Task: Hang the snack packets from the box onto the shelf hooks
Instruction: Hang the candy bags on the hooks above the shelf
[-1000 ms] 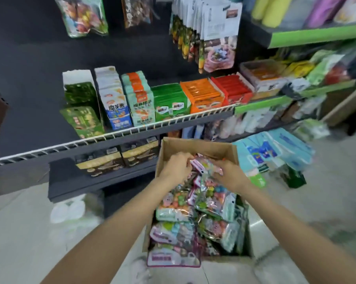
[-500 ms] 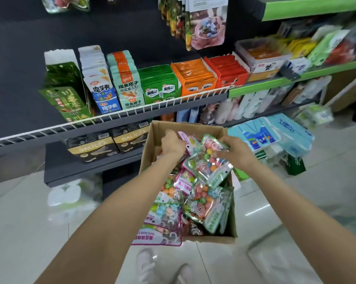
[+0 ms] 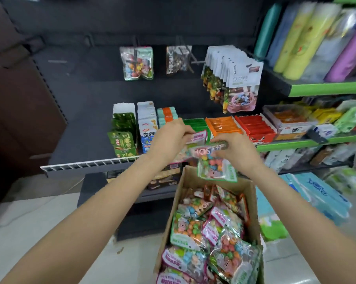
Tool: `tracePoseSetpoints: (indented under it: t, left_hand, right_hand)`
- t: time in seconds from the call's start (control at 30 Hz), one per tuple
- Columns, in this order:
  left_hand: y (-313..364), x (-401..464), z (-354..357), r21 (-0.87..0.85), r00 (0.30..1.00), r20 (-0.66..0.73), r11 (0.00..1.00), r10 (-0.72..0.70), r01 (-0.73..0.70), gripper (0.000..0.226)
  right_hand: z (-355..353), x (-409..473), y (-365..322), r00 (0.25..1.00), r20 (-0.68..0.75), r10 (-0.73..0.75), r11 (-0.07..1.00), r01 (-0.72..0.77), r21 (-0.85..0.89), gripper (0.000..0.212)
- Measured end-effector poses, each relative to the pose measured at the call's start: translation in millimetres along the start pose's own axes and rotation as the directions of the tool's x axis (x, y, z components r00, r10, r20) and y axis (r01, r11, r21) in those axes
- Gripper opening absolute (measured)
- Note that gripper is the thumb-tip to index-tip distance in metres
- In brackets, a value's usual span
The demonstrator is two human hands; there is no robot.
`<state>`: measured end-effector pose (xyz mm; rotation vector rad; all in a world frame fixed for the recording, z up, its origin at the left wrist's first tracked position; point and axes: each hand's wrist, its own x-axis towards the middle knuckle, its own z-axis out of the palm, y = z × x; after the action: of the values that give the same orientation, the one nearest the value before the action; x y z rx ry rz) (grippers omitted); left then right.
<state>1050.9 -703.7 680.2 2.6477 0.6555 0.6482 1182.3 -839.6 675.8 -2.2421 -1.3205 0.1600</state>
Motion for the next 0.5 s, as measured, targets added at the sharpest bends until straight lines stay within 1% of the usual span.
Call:
tracePoseSetpoints:
  t: [0.03,0.07,0.13,0.2,0.33,0.4,0.5]
  left_hand:
    - [-4.5,1.1,-11.8,0.011,1.0,0.013,1.0,0.018,-0.018,0.023]
    - [-10.2,2.2,-22.6,0.003,0.999,0.025,1.0,0.031,-0.031,0.023]
    - [-24.7,5.7,-41.4,-0.033,0.999,0.033,0.999,0.037,-0.036,0.021]
    - [-43.6,11.9,-55.6,-0.056,0.999,0.029,0.998,0.031,-0.029,0.018]
    - [-85.8,27.3,-72.3,-0.008,0.998,0.058,1.0,0.013,-0.013,0.011]
    - [-106.6,30.9,-79.8,-0.076,0.999,0.011,0.996,-0.046,0.046,0.011]
    - [-141.6,35.8,-95.1,-0.154,0.981,-0.086,0.975,-0.173,0.158,0.013]
  right_hand:
    - [-2.0,9.7,-14.7,0.999,-0.03,-0.04,0.998,0.038,-0.043,0.027]
    - [-3.3,18.6,-28.8,0.995,-0.069,-0.066,0.997,0.063,-0.05,0.025]
    - [-2.9,35.3,-56.3,0.983,-0.156,-0.093,0.996,0.094,-0.002,0.023]
    - [4.2,53.0,-78.8,0.97,-0.221,-0.099,0.991,0.116,0.064,0.03]
    - [31.1,84.6,-111.4,0.948,-0.308,-0.073,0.986,0.116,0.122,0.04]
    - [39.8,96.1,-117.7,0.952,-0.305,-0.021,0.973,0.09,0.215,0.035]
    - [54.2,118.4,-112.0,0.985,-0.16,0.06,0.942,-0.002,0.337,0.02]
